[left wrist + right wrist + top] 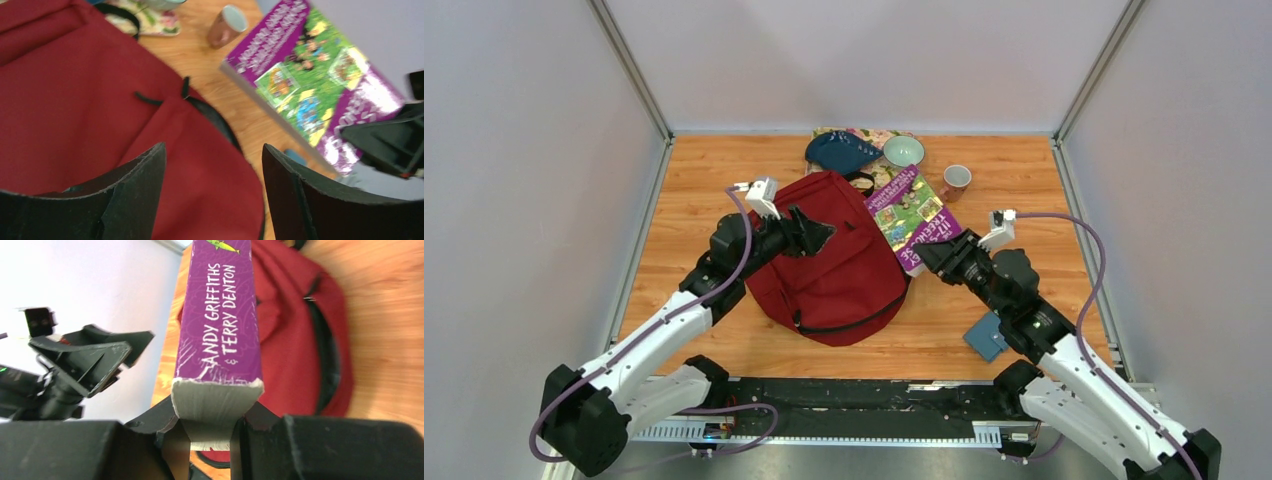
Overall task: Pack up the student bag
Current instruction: Pick up the book from the center of the board.
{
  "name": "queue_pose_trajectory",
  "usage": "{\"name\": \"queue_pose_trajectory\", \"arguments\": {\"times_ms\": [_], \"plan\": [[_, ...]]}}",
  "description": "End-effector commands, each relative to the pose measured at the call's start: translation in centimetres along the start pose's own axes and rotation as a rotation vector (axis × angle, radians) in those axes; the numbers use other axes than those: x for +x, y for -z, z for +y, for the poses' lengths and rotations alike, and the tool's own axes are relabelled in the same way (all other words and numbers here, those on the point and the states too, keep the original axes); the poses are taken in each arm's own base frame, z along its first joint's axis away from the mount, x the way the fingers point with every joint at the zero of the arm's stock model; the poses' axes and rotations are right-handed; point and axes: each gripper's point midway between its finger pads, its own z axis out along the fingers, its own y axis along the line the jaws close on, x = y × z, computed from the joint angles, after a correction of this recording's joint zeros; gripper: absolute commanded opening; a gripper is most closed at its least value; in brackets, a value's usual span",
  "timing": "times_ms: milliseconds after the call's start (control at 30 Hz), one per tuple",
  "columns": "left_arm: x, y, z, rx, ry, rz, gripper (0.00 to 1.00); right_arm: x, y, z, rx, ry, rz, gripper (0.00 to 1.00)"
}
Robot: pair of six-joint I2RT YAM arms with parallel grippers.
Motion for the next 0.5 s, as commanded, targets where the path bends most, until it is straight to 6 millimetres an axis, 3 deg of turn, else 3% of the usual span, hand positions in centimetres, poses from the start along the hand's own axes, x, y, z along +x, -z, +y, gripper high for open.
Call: {"name": "queue_pose_trajectory", "arguments": {"times_ms": [0, 267, 467], "plan": [[0.2, 1.7, 3.1, -0.171, -0.226, 0.097, 0.77, -3.5, 2.5, -0.9, 0.092, 0.077, -0.151, 0.00], [1.3, 6.8, 9.4, -0.501, -0.444, 0.287, 0.79, -4.6, 4.5, -1.2, 0.151, 0.127, -0.172, 0.00], [1.6, 8.8, 10.0, -0.586, -0.367, 0.279, 0.80, -4.3, 4.8, -1.4, 0.179, 0.139, -0.142, 0.00]]}}
